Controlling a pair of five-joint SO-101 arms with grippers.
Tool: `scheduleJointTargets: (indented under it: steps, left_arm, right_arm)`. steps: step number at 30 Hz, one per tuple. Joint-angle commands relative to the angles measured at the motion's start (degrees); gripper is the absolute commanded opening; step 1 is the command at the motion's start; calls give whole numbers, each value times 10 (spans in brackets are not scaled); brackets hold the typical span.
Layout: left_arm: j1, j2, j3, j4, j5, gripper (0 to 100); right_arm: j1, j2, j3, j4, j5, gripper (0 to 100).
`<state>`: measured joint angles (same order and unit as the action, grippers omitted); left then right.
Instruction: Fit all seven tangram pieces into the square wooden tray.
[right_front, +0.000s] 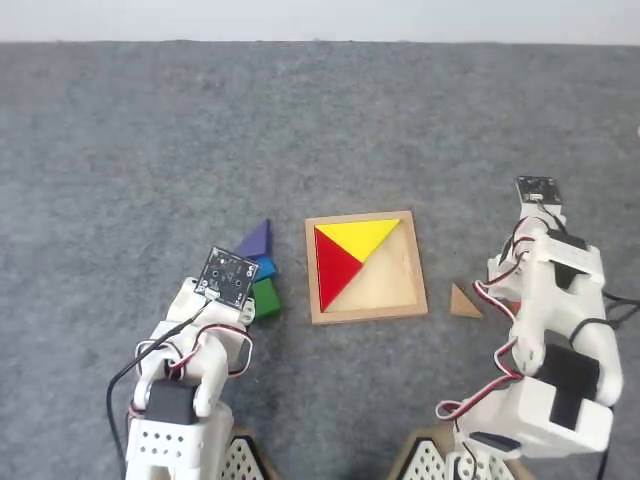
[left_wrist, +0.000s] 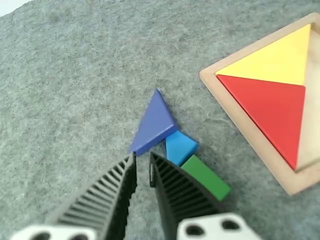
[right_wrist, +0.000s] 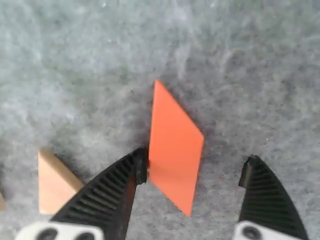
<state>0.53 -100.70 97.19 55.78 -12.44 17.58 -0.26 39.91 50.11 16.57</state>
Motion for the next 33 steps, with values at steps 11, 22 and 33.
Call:
scheduleJointTargets:
  steps: [11, 22, 33]
  left_arm:
    - [-2, -8, -5, 4, 4, 51]
    - [-2, -8, -5, 4, 4, 51]
    - [-2, -8, -5, 4, 4, 51]
  right_arm:
    - [-44, -60, -15, 24, -41, 246]
    - [-102, -69, 13, 23, -35, 246]
    - [12, 17, -16, 11, 21, 246]
